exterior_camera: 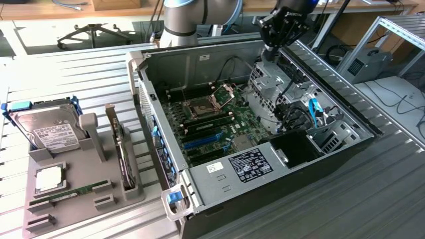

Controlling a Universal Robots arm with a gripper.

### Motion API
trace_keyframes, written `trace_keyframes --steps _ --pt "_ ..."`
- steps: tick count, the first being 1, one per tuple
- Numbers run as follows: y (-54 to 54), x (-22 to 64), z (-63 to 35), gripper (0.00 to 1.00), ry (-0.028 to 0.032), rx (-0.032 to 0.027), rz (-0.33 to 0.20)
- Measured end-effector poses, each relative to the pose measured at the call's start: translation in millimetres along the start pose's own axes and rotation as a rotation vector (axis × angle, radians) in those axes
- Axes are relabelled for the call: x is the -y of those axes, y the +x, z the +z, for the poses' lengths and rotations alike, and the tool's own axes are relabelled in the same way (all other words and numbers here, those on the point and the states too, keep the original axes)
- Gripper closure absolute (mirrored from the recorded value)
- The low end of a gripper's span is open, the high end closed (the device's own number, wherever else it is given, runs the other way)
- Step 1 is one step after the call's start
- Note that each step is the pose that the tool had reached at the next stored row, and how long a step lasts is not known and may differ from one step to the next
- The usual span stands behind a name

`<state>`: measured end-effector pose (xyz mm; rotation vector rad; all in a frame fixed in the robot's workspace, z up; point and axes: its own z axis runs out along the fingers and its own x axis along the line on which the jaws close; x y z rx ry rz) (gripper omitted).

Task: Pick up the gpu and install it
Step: 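Reach for the gpu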

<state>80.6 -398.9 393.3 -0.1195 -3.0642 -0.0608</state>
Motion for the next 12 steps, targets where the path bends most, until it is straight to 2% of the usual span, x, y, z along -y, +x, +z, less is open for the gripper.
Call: trace_keyframes --steps 6,12 --pt "10.0 0.8 0.7 0.89 0.0 0.0001 0.0" --pt "15.2 1.2 1.1 0.89 0.0001 0.0001 0.0"
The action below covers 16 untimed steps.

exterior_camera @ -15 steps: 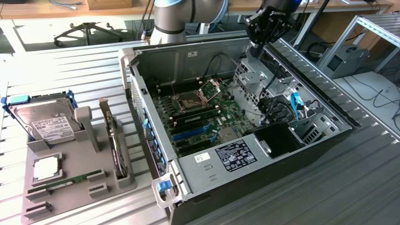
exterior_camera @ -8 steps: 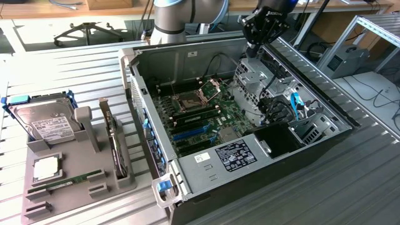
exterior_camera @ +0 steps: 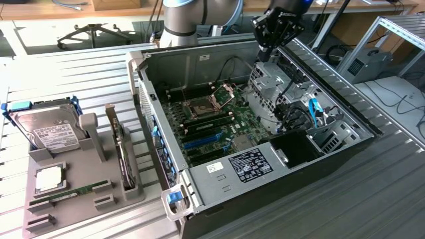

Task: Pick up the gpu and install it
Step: 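Reach for the gpu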

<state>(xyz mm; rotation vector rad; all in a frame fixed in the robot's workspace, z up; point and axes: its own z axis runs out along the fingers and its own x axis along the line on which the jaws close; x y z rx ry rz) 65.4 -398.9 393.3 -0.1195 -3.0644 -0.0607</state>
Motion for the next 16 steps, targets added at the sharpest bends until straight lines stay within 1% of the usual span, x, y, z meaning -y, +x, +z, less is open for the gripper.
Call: trace_keyframes --steps 16 --pt "21.9 1.8 1.7 0.89 0.0 0.0 0.0"
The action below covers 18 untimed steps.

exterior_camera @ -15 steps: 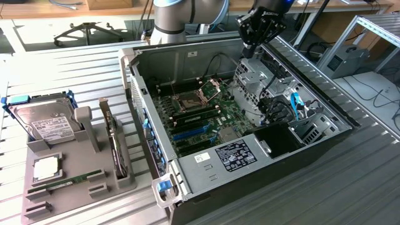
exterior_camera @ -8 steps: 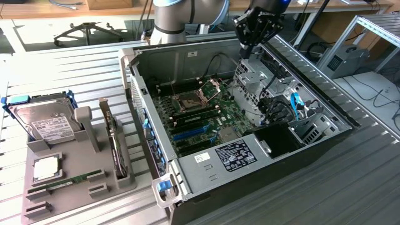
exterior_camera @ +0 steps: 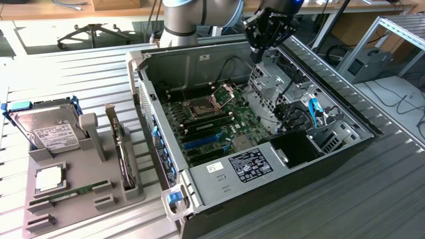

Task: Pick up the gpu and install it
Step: 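Reach for the gpu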

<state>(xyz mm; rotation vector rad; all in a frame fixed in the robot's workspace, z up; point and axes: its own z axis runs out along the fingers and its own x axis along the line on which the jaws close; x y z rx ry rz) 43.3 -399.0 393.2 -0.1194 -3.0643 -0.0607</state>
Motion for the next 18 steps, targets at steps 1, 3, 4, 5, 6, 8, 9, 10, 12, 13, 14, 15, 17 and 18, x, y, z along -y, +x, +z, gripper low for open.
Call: trace_keyframes --steps 1,3,4,5,6,8,9,10,12,13,14,15,17,18 --pt "1.0 0.1 0.1 0.89 0.0001 0.0 0.0" --pt "3.6 0.3 0.3 0.89 0.0 0.0 0.0" --pt "4.4 0.3 0.4 0.89 0.0 0.0 0.0" --pt "6.0 0.4 0.5 0.89 0.0 0.0 0.0" --pt "8.2 0.6 0.6 0.89 0.0001 0.0 0.0" --pt "11.8 0.9 0.8 0.89 0.0 0.0 0.0" --pt "14.6 1.2 1.1 0.89 -0.0001 0.0 0.0" --pt "16.2 1.3 1.2 0.89 0.0 0.0 0.0" --pt "20.0 1.6 1.5 0.89 0.0 0.0 0.0" --pt "21.0 1.7 1.5 0.89 0.0 0.0 0.0" --pt "22.2 1.7 1.6 0.89 0.0 0.0 0.0" --pt "23.7 1.9 1.7 0.89 0.0 0.0 0.0" --pt "25.9 2.0 1.9 0.89 0.0 0.0 0.0" --pt "27.0 2.1 2.0 0.89 0.0001 0.0 0.0"
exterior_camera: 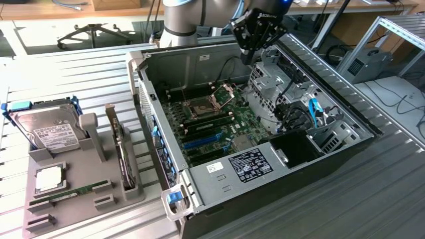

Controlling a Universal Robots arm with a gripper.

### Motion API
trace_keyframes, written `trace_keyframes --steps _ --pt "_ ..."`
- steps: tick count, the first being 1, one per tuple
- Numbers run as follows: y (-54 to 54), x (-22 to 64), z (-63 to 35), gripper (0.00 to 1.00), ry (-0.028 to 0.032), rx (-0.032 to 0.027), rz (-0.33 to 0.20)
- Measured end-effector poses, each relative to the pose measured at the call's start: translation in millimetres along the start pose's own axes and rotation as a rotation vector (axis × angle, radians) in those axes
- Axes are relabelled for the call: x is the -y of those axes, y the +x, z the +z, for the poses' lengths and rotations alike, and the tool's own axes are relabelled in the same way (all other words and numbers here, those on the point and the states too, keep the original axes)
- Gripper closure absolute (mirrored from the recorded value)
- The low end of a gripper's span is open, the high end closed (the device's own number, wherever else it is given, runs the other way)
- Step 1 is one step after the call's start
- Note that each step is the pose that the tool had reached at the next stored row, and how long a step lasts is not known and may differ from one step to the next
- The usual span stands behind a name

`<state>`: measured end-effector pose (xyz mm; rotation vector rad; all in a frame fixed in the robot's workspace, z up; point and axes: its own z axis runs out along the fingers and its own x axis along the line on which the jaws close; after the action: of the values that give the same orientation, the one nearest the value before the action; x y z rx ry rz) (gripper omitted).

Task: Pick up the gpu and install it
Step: 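Reach for the gpu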

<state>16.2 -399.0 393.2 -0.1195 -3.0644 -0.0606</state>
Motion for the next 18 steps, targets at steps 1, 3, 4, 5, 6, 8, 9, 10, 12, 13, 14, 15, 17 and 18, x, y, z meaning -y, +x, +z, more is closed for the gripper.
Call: trace_keyframes --steps 1,3,4,5,6,8,9,10,12,13,14,15,17,18 --pt "1.7 0.1 0.1 0.89 0.0 0.0 0.0" --pt "5.0 0.4 0.4 0.89 -0.0001 0.0 0.0" --pt "6.9 0.5 0.5 0.89 -0.0001 0.0 0.0" --pt "10.5 0.8 0.8 0.89 0.0 0.0 0.0" --pt "13.0 1.0 1.0 0.89 0.0 0.0 0.0" --pt "17.4 1.4 1.3 0.89 -0.0001 0.0001 0.0" --pt "19.3 1.6 1.4 0.89 -0.0001 0.0001 0.0" --pt "21.7 1.7 1.6 0.89 0.0 0.0001 0.0" --pt "26.8 2.1 1.9 0.89 0.0001 0.0002 0.0" --pt "29.0 2.3 2.1 0.89 0.0001 0.0003 0.0" --pt "31.0 2.4 2.2 0.89 0.0001 0.0004 0.0" --pt "33.1 2.6 2.4 0.89 0.0 0.0004 0.0" --pt "38.8 3.1 2.9 0.89 -0.0001 0.0007 0.0" --pt "43.4 3.4 3.3 0.89 -0.0002 0.0008 0.0"
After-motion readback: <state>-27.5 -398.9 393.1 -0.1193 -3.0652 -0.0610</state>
